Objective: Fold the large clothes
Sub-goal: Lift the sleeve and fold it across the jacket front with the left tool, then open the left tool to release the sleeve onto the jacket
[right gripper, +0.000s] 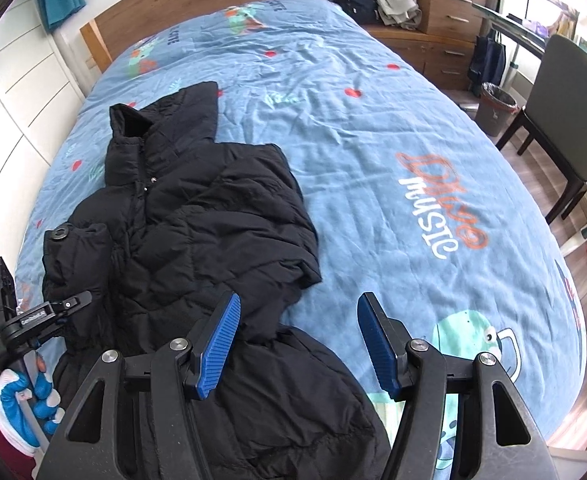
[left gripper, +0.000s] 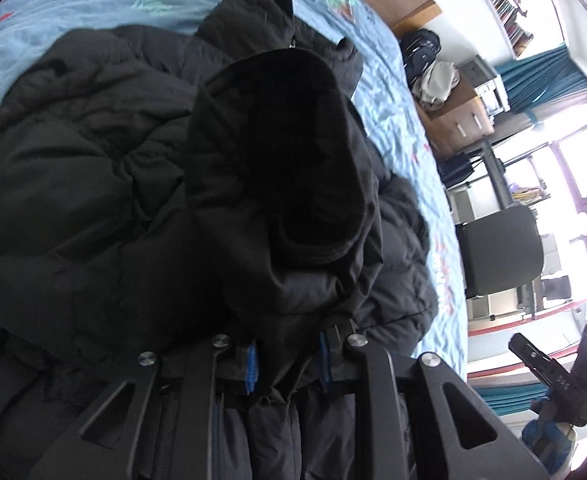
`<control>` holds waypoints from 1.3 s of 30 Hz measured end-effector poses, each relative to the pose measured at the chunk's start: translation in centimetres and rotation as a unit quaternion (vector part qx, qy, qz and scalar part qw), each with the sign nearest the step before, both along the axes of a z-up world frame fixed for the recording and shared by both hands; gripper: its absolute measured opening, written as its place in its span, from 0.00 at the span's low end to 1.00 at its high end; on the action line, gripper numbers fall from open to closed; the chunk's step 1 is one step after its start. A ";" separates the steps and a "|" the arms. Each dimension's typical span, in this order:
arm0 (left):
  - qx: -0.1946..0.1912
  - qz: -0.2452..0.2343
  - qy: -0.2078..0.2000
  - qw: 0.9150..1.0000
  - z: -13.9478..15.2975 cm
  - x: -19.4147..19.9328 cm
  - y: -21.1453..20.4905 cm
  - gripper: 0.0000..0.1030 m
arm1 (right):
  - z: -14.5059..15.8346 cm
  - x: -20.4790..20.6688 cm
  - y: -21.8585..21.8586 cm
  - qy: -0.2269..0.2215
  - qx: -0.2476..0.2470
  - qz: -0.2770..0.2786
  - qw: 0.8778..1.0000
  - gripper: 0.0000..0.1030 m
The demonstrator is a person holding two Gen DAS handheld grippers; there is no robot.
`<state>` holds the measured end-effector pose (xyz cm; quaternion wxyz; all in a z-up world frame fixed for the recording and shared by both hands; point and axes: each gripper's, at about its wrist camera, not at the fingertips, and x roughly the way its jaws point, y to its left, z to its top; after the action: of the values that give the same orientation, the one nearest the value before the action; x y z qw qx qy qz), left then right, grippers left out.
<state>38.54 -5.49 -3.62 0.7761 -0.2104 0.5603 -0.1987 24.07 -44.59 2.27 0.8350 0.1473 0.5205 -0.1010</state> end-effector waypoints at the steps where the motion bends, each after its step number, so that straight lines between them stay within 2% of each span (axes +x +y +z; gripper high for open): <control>1: 0.004 0.000 0.004 1.000 -0.5 -0.1 -0.4 0.20 | -0.2 -0.1 -0.2 0.002 0.001 -0.001 1.000 0.59; 11: 0.012 0.009 0.016 1.000 -1.3 -0.1 -1.1 0.24 | -1.6 -1.2 -1.6 0.011 0.009 -0.012 1.000 0.59; 14: 0.002 0.010 0.013 1.000 -1.0 -0.5 -0.2 0.31 | -1.8 -1.2 -1.6 0.012 0.009 -0.013 1.000 0.59; 17: 0.000 -0.003 0.010 1.000 -0.5 -1.2 -0.4 0.37 | -1.9 -1.1 -1.4 0.012 0.010 -0.010 1.000 0.59; 24: -0.019 -0.055 0.011 0.998 1.2 -3.2 -0.2 0.37 | -1.7 0.3 1.2 0.006 0.016 0.012 1.000 0.59; 27: -0.009 -0.063 0.001 0.998 2.1 -3.9 1.0 0.37 | -1.4 1.4 3.5 -0.001 0.020 0.038 0.999 0.59; 31: 0.018 -0.047 -0.020 0.999 3.4 -3.5 4.5 0.38 | -1.0 3.4 7.5 -0.011 0.028 0.080 0.996 0.59; 39: 0.083 0.000 -0.054 0.995 4.9 0.4 13.1 0.38 | -0.5 8.0 18.7 -0.038 0.044 0.189 0.980 0.59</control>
<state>38.98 7.56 1.26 0.8201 -0.1338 0.5322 -0.1624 32.07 -25.90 1.75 0.8510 0.0866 0.5104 0.0877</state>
